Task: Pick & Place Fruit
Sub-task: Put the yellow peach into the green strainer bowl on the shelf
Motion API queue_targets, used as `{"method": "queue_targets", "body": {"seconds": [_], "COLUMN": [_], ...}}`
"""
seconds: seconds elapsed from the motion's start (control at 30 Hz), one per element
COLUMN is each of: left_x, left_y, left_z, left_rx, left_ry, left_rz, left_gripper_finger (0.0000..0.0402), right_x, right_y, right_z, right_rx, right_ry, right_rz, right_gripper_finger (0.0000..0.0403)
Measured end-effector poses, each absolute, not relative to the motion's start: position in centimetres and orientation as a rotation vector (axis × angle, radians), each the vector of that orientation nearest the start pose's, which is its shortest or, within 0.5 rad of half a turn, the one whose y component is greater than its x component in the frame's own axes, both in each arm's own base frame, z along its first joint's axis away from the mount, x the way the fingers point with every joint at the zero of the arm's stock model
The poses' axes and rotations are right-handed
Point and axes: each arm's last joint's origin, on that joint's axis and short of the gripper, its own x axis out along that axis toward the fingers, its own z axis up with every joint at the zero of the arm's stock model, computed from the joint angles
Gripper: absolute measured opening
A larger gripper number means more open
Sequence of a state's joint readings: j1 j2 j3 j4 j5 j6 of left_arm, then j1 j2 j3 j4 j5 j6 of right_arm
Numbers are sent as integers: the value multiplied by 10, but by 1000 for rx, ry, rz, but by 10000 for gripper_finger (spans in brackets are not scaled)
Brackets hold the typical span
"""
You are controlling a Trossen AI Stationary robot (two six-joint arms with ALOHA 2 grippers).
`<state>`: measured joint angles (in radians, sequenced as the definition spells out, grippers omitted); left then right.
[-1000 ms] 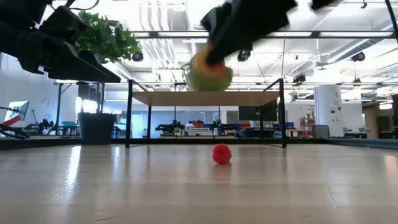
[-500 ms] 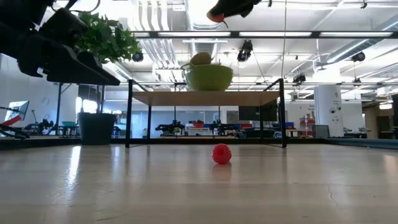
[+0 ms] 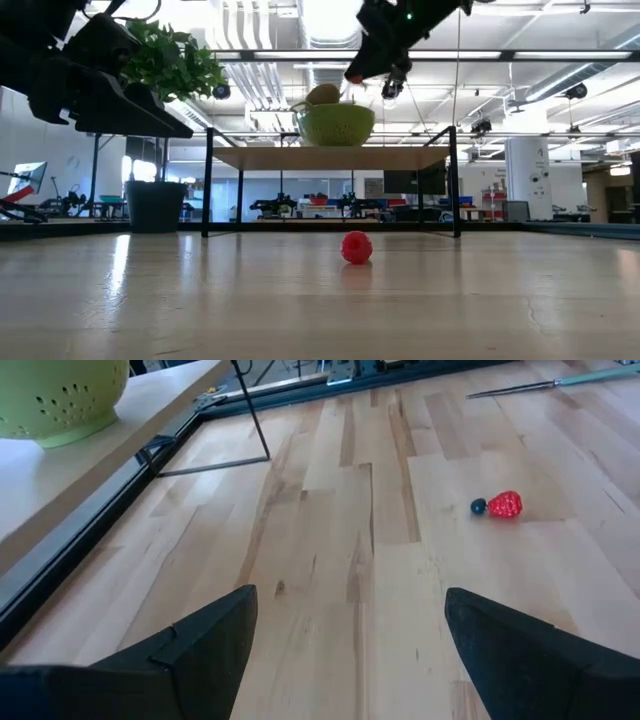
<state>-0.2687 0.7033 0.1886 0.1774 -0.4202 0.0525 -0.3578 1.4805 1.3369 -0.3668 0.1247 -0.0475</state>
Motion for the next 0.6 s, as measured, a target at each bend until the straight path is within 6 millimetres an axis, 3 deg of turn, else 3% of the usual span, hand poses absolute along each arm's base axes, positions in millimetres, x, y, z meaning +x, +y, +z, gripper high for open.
{"method": "queue_targets", "body": {"seconds": [0.23,0.43,0.6], "left_x": [148,148,148], "left_y": [-29,-29,-29], "left_z": [175,175,175], "left_rx": [165,165,165], "left_ry": [319,320,320], "left_rz": [142,142,142], "left_gripper_finger": [328,328,328], "right_x": [313,320,318], "right_y": [-146,-154,-159], "right_z": [328,316,314], "right_rx": [69,63,88], "right_ry": [545,573,583], "right_rz": [-504,-523,-548], "right_gripper_finger": [131,120,142]}}
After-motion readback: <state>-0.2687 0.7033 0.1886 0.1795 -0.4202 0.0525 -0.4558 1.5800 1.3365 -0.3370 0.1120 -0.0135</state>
